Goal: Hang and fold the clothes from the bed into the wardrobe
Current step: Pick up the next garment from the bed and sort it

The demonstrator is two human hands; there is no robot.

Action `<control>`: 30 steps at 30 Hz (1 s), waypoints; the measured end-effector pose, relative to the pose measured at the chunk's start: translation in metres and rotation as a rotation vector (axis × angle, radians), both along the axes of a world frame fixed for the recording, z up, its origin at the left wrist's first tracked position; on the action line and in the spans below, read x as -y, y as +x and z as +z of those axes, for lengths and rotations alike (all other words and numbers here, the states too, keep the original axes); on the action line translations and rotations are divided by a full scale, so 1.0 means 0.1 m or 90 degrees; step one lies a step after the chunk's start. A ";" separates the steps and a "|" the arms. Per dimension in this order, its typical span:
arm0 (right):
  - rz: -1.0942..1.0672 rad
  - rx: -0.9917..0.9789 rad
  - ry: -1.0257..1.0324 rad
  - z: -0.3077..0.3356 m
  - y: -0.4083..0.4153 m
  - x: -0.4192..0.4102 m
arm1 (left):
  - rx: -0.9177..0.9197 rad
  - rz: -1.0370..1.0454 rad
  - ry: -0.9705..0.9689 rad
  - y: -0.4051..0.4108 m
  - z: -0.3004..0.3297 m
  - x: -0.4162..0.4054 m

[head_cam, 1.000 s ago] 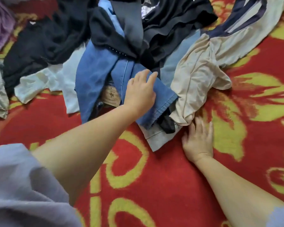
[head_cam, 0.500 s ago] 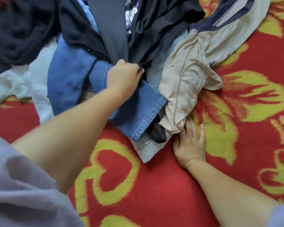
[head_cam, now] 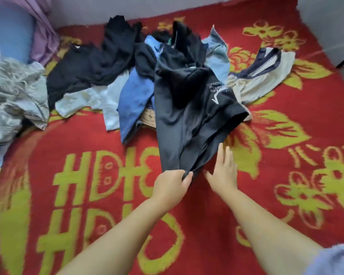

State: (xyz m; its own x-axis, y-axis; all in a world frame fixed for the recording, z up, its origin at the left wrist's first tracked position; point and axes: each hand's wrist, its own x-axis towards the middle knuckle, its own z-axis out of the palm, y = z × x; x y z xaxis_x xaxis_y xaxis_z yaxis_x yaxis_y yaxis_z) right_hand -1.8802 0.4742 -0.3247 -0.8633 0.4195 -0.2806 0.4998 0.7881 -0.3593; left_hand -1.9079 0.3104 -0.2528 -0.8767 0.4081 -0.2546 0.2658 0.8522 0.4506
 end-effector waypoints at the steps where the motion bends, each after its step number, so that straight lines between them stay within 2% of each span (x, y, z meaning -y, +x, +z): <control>1: 0.070 0.002 0.015 0.23 0.04 0.07 | 0.010 0.020 0.049 0.09 0.26 -0.03; 3: 0.218 -0.012 0.032 0.70 0.07 0.17 | -0.014 0.038 0.145 0.25 0.80 -0.09; 6: 0.312 -0.056 -0.123 1.51 0.01 0.20 | -0.090 -0.018 0.201 0.47 1.48 -0.07; 9: 0.308 -0.102 -0.214 2.38 -0.06 0.24 | -0.133 -0.042 0.277 0.60 2.01 0.07; 12: 0.331 -0.181 -0.152 3.19 -0.12 0.29 | -0.210 -0.033 0.259 0.66 2.35 0.30; 14: 0.339 -0.256 -0.172 3.72 -0.12 0.34 | -0.245 -0.007 0.284 0.72 2.54 0.47; 18: 0.326 -0.364 -0.313 4.77 0.00 0.55 | -0.427 0.093 0.262 0.79 2.83 0.67; 19: 0.333 -0.380 -0.344 5.01 0.06 0.63 | -0.454 0.120 0.295 0.79 2.91 0.68; 21: 0.364 -0.403 -0.394 5.45 0.19 0.77 | -0.407 0.167 0.411 0.79 3.18 0.65; 24: 0.392 -0.447 -0.522 5.98 0.45 0.96 | -0.212 0.196 0.526 0.80 3.57 0.65; 26: 0.373 -0.481 -0.588 6.25 0.58 1.01 | -0.139 0.088 0.514 0.84 3.68 0.69; 28: 0.359 -0.508 -0.611 6.43 0.68 1.03 | -0.158 -0.016 0.450 0.87 3.63 0.77; 30: 0.334 -0.537 -0.643 6.55 0.77 1.02 | -0.138 -0.031 0.406 0.89 3.50 0.90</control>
